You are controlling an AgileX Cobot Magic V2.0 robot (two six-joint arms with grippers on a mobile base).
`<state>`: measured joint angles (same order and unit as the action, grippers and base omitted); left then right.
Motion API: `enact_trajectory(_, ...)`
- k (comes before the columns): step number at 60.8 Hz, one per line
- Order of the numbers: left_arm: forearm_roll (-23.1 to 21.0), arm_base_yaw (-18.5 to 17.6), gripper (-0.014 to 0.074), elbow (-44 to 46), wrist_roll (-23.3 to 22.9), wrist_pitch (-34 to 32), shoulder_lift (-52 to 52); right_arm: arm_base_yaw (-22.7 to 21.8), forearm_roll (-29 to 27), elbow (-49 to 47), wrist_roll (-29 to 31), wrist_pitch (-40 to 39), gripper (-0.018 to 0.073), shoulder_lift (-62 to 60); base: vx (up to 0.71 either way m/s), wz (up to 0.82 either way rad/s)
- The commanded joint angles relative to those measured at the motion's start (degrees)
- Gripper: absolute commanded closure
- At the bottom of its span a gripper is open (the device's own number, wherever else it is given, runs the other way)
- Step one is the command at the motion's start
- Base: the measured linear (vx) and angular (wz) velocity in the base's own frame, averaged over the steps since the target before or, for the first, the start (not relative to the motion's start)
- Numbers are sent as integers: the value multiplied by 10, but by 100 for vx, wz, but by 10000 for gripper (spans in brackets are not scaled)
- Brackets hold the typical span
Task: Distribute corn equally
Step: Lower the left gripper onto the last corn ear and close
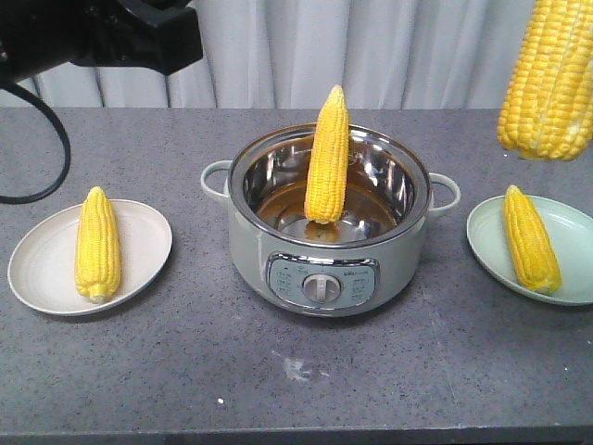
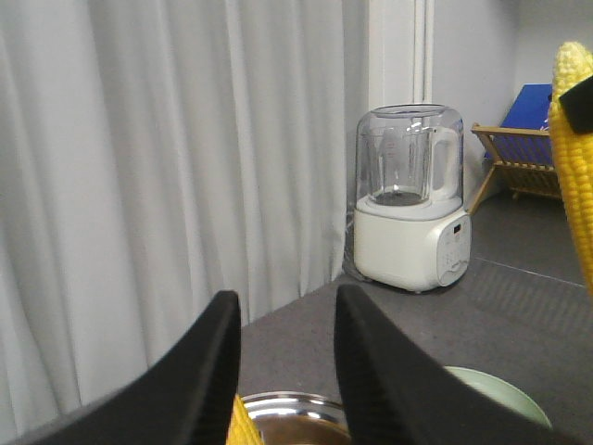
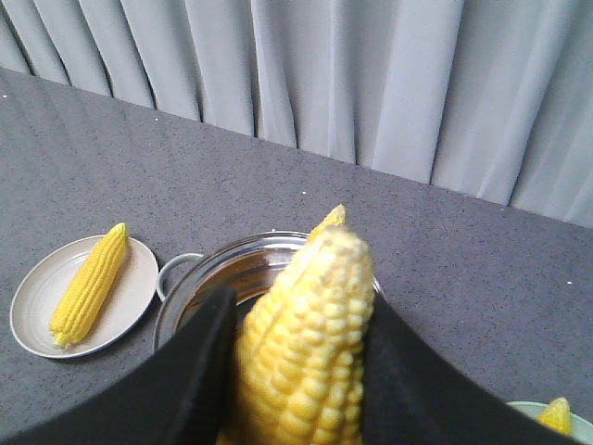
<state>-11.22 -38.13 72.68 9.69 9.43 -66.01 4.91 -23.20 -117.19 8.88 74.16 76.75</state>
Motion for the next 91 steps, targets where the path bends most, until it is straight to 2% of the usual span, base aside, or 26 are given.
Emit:
enact_trajectory(1,-7,19,356,13,-81,-23,-5,-4,-7,-11,4,-3,564,-13,0,0)
enact_trajectory(6,-7,51,356,13,-161,-15,-26,-4,-7,-11,4,-3,564,-13,0,0)
enact_trajectory(11,-7,67,356,16,-199,1,-44,-4,-7,-11,4,-3,564,-13,0,0)
enact_trajectory(20,-2,64,349,20,-190,2,-76,-4,-7,-11,4,-3,564,-13,0,0)
enact_trajectory(24,-15,64,321,35,-191,6,-92,-4,-7,-11,4,-3,564,-13,0,0)
enact_trajectory(29,-38,64,252,71,-190,19,-114,-4,-7,-11,4,-3,564,-13,0,0)
enact_trajectory(40,-38,64,64,178,-185,82,-180,-4,-7,-11,4,-3,564,-13,0,0)
enact_trajectory(46,-38,64,10,242,-185,122,-231,-4,-7,-11,4,-3,564,-13,0,0)
enact_trajectory(51,-43,64,1,297,-185,141,-277,-4,-7,-11,4,-3,564,-13,0,0)
enact_trajectory(70,-107,66,4,460,-186,166,-441,-4,-7,-11,4,-3,564,-13,0,0)
enact_trajectory(80,-117,66,4,499,-193,178,-485,-4,-7,-11,4,-3,564,-13,0,0)
enact_trajectory(91,-126,72,4,500,-192,174,-496,-4,-6,-11,4,-3,564,-13,0,0)
